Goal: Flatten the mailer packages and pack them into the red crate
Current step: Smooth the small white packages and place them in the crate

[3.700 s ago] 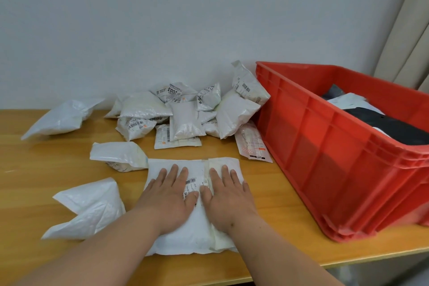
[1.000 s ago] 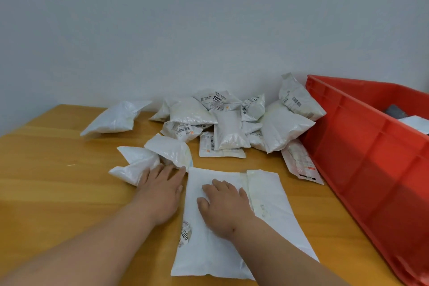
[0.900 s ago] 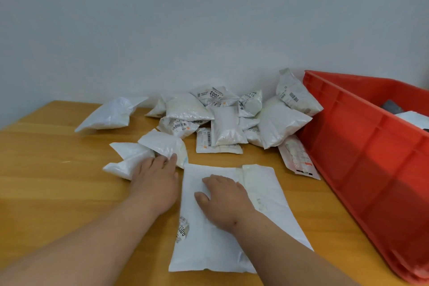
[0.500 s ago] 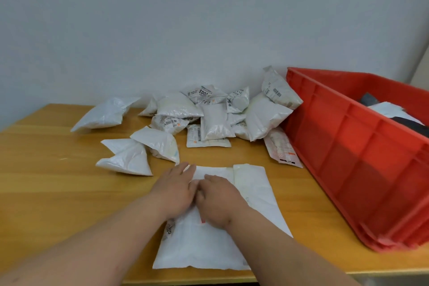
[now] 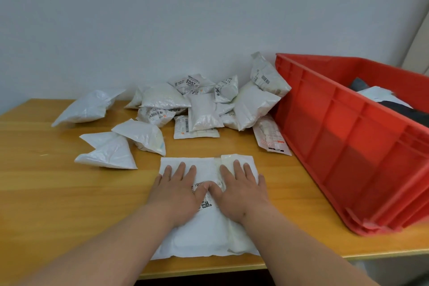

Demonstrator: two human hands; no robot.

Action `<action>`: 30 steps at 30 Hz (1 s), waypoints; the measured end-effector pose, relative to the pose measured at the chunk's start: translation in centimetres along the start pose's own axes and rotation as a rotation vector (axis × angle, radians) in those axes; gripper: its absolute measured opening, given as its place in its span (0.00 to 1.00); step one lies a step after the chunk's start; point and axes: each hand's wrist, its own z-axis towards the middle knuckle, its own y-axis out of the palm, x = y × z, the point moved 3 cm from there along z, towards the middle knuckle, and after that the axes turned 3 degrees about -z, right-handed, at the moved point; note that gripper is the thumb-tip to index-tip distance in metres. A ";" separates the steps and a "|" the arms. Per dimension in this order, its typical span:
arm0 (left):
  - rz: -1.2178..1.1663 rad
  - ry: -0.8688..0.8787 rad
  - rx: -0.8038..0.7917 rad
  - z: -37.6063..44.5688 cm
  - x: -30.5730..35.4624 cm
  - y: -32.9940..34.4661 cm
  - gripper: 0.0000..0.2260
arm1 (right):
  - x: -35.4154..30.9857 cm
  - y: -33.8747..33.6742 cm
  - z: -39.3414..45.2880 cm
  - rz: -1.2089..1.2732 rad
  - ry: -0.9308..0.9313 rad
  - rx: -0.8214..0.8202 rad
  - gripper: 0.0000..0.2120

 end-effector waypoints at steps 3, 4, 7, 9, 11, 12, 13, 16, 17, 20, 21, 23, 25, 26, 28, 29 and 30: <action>0.005 0.000 0.014 -0.3 0.0 0.1 0.33 | 0.0 0.3 0.0 -0.022 0.002 0.004 0.37; 0.006 -0.001 0.012 -0.3 0.0 0.0 0.33 | 0.0 0.3 0.0 -0.025 0.005 -0.002 0.37; -0.008 0.002 -0.025 -0.6 0.1 -0.2 0.38 | 0.0 0.2 -0.1 -0.031 0.010 -0.032 0.37; -0.025 0.011 -0.068 -0.9 0.0 -0.6 0.46 | 0.0 -0.1 -0.3 -0.027 0.015 -0.056 0.37; 0.003 0.016 -0.069 -1.3 -0.1 -1.1 0.48 | 0.3 -0.5 -0.6 -0.018 0.036 -0.079 0.38; 0.031 0.009 -0.041 -1.6 -0.2 -1.5 0.47 | 0.4 -0.8 -0.9 -0.025 0.051 -0.084 0.39; 0.063 -0.002 -0.002 -1.8 -0.1 -1.8 0.46 | 0.6 -1.1 -1.1 -0.047 0.068 -0.081 0.40; 0.155 -0.013 0.075 -2.4 0.5 -2.8 0.40 | 1.1 -2.8 -2.1 -0.198 0.139 -0.059 0.44; 0.173 0.002 0.082 -2.5 0.9 -3.0 0.36 | 1.3 -3.5 -2.5 -0.251 0.156 -0.040 0.44; 0.198 0.082 0.030 -2.3 1.9 -2.9 0.28 | 1.2 -5.0 -3.2 -0.259 0.122 0.112 0.34; 0.192 0.115 0.007 -2.2 2.1 -2.8 0.26 | 1.0 -5.0 -3.3 -0.231 0.088 0.180 0.29; 0.159 0.191 -0.051 -2.0 2.2 -2.6 0.25 | 0.5 -4.3 -3.2 -0.166 0.003 0.224 0.25; 0.109 0.297 -0.126 -2.0 2.0 -2.4 0.25 | 0.3 -3.0 -2.7 -0.067 -0.087 0.148 0.26; 0.088 0.349 -0.141 -2.0 1.8 -2.3 0.26 | 0.2 -2.5 -2.5 -0.015 -0.123 0.101 0.26; 0.078 0.421 -0.107 -1.9 1.4 -2.1 0.25 | 0.2 -1.7 -1.9 0.055 -0.159 0.029 0.28; 0.103 0.429 -0.065 -1.8 1.1 -1.9 0.25 | 0.2 -1.3 -1.5 0.061 -0.166 0.008 0.28; 0.142 0.415 -0.011 -1.6 0.7 -1.8 0.25 | 0.2 -1.0 -1.3 0.051 -0.168 -0.007 0.29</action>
